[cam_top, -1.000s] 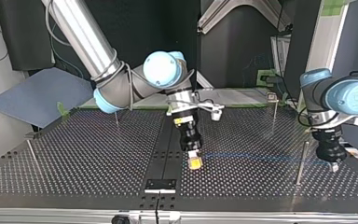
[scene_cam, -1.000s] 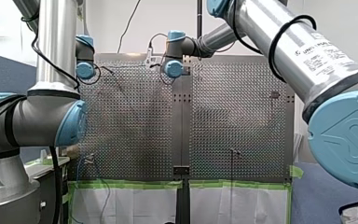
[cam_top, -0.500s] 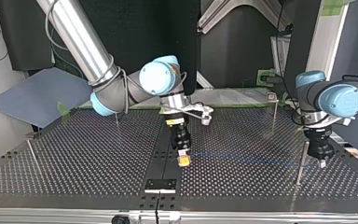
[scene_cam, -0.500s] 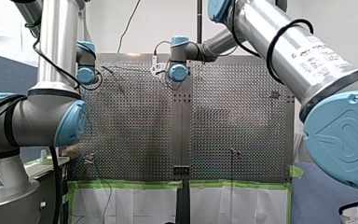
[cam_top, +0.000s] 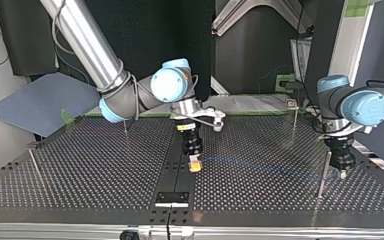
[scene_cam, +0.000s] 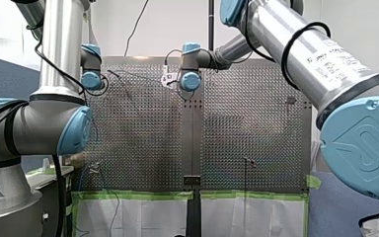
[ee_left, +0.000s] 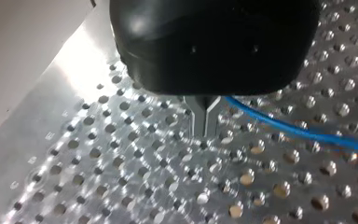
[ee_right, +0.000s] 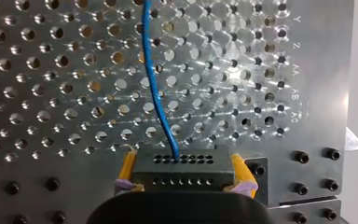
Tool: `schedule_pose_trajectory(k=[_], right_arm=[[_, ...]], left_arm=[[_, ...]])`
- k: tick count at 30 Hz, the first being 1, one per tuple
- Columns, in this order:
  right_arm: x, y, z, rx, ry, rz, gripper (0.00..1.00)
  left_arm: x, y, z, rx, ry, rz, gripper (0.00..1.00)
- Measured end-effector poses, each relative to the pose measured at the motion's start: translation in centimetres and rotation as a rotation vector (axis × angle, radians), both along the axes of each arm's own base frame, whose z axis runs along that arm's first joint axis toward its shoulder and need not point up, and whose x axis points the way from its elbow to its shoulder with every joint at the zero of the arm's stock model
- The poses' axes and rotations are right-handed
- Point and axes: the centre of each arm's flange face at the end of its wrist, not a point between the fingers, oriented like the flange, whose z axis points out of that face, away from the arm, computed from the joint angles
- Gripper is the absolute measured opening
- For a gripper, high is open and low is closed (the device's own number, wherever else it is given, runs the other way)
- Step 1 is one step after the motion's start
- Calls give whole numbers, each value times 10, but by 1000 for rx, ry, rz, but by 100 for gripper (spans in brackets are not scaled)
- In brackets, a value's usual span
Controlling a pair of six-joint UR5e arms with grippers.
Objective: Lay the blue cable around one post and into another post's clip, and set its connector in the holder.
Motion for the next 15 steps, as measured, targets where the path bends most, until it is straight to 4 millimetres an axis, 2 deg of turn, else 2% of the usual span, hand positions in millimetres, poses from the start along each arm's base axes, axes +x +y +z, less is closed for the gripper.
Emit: schedule_pose_trajectory(k=[8, 15], right_arm=[[0, 1, -7, 10, 11, 1, 0], [-3, 1, -20, 23, 24, -2, 0]], left_arm=[[1, -10, 0, 17, 9, -65, 0], [0, -16, -1, 62, 21, -77, 0]])
